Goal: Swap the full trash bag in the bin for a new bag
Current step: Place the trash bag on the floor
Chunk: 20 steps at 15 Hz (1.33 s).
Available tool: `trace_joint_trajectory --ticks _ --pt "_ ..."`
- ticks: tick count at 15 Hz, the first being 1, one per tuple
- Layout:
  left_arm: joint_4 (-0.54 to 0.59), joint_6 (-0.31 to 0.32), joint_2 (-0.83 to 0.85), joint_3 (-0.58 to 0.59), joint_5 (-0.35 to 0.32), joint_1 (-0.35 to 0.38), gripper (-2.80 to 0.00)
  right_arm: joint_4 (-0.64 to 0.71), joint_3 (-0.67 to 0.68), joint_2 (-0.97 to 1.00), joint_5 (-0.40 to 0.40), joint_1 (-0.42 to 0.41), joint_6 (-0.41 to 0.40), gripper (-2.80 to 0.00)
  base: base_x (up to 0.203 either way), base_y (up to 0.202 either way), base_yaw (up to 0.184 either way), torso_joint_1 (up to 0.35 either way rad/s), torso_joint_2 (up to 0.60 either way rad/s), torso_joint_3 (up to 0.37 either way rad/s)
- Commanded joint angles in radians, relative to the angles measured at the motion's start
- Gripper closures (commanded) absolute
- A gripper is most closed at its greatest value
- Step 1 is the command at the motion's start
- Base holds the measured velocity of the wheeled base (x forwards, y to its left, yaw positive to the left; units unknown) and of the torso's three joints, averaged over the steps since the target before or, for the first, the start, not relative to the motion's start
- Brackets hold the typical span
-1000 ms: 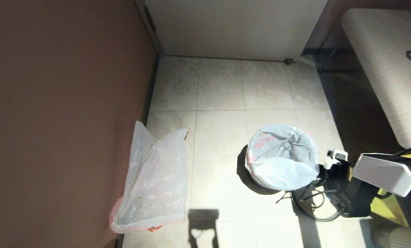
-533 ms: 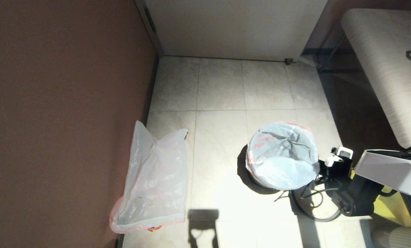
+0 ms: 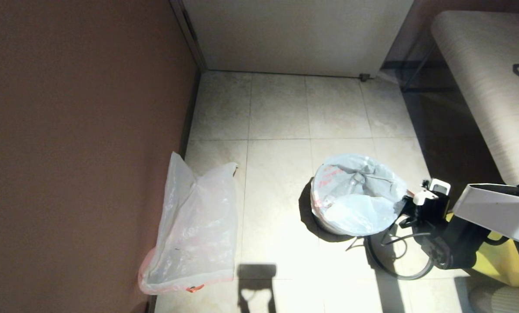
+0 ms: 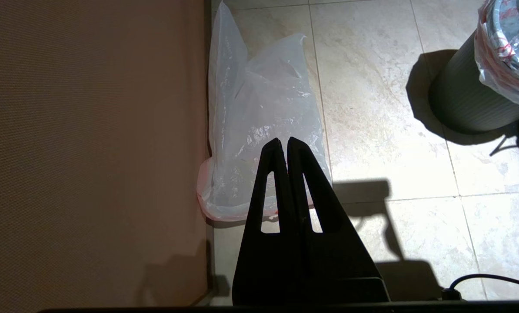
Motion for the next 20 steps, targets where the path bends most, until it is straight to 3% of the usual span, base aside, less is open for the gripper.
trace_joint_trajectory --ticks 1,4,11,17,20 --pt "0.000 0.001 -0.002 0.000 0.000 0.000 0.00 -0.006 0.013 -0.033 -0.001 0.006 0.009 0.00 0.000 0.000 0.000 0.000 0.00 0.000" --pt "0.000 0.001 -0.002 0.000 0.000 0.000 0.00 -0.009 0.061 -0.097 0.002 0.023 0.031 0.00 0.000 0.000 0.000 0.000 0.00 0.000" --pt "0.000 0.001 -0.002 0.000 0.000 0.000 0.00 -0.009 0.256 -0.263 0.013 0.109 0.185 0.00 0.000 0.000 0.000 0.000 0.00 0.000" --pt "0.000 0.001 -0.002 0.000 0.000 0.000 0.00 -0.004 0.284 -0.303 0.148 0.137 0.272 0.00 0.000 0.000 0.000 0.000 0.00 0.000" --pt "0.000 0.001 -0.002 0.000 0.000 0.000 0.00 0.012 0.296 -0.326 0.294 0.141 0.359 0.00 0.000 0.000 0.000 0.000 0.00 0.000"
